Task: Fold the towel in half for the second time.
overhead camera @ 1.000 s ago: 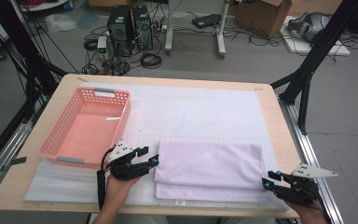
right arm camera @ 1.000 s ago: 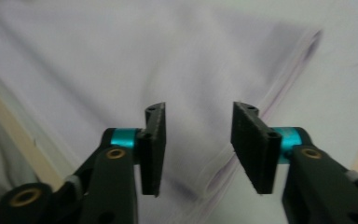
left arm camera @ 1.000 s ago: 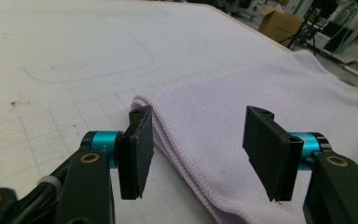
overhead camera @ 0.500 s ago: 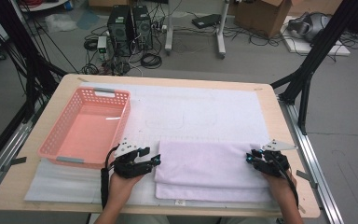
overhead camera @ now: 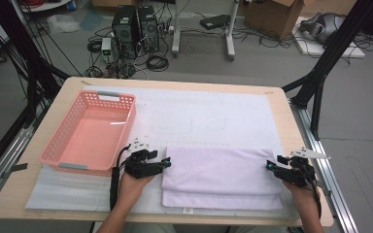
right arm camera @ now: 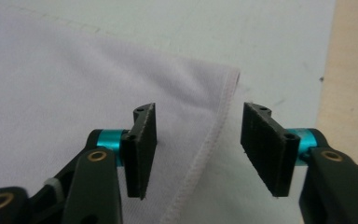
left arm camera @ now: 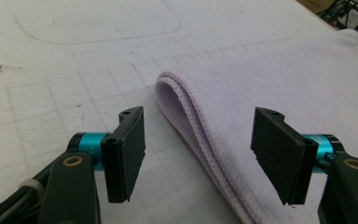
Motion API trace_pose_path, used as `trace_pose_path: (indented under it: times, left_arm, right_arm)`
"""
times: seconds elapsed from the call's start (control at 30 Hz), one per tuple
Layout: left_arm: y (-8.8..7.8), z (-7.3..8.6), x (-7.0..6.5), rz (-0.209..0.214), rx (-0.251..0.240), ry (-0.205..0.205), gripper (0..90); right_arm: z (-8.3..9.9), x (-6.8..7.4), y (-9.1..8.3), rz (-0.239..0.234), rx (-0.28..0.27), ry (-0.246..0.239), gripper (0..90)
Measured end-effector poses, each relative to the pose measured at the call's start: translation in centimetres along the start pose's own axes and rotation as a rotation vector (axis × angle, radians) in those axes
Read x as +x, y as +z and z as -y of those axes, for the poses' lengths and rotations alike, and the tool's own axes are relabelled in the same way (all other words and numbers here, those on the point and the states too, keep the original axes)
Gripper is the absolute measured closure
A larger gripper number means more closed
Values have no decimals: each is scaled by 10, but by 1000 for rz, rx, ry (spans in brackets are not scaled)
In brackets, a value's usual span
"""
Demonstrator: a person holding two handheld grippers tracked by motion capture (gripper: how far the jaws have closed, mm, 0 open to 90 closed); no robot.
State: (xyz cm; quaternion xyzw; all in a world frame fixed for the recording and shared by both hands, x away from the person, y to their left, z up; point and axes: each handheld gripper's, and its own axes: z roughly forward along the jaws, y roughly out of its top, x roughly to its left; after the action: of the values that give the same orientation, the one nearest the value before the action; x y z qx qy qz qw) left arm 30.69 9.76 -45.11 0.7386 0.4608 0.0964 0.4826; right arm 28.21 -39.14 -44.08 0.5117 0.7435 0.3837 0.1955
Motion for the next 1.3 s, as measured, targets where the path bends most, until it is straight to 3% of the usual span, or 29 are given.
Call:
trace_pose_path:
  times: [0.1, 0.23, 0.3, 0.33, 0.37, 0.4, 0.53, 0.57, 0.6, 0.63, 0.67, 0.73, 0.83, 0.87, 1.0, 1.07, 1.13, 1.3]
  left_arm:
    - [10, -2, 0, 15, 20, -27, 353]
    - [13, -3, -3, 12, 42, -10, 370]
    - [16, -5, -8, 7, 57, 28, 387]
    - [21, -7, -15, -2, 76, 72, 410]
    - [21, -7, -15, -2, 76, 72, 424]
    - [25, -8, -23, -49, 98, 149, 445]
    - [26, -8, -25, -59, 95, 130, 591]
    - [26, -9, -23, -4, 102, 97, 707]
    - [27, -8, -25, -5, 99, 90, 755]
    - [27, -8, -25, -5, 96, 92, 768]
    - [26, -8, -24, 2, 95, 87, 775]
    - [23, -10, -20, -7, 69, 73, 787]
    - [19, -14, -17, -19, 39, 73, 793]
    - [17, -19, -14, -39, 12, 81, 794]
    - [15, -30, -2, -65, -1, 59, 795]
    - [14, -40, 7, -88, -35, 52, 795]
    - [17, -45, 10, -97, -33, 62, 794]
    - [30, -45, 14, -98, -50, 31, 791]
  right_arm:
    - [2, 0, 4, -33, 41, -6, 422]
    - [2, 6, 6, -40, 57, -52, 437]
    - [2, 7, 6, -37, 64, -54, 440]
    - [2, 7, 6, -39, 62, -52, 440]
    - [2, 6, 6, -46, 64, -44, 441]
    - [2, 6, 6, -61, 73, -42, 448]
    - [1, 7, 5, -76, 96, -29, 455]
    - [1, 8, 5, -69, 98, -23, 484]
    - [1, 8, 5, -63, 99, -25, 555]
    - [1, 7, 4, -86, 97, -20, 711]
    - [1, 8, 4, -137, 97, -9, 770]
    - [1, 11, 4, -120, 92, -28, 793]
    - [-1, 12, 4, -131, 85, -34, 804]
    - [-3, 13, 5, -144, 55, -37, 807]
    - [-10, 16, 8, -153, -8, -8, 810]
    - [-20, 24, 15, -116, -44, -40, 812]
    - [-26, 26, 22, -76, -60, -68, 811]
    - [-39, 15, 37, -12, -67, -31, 809]
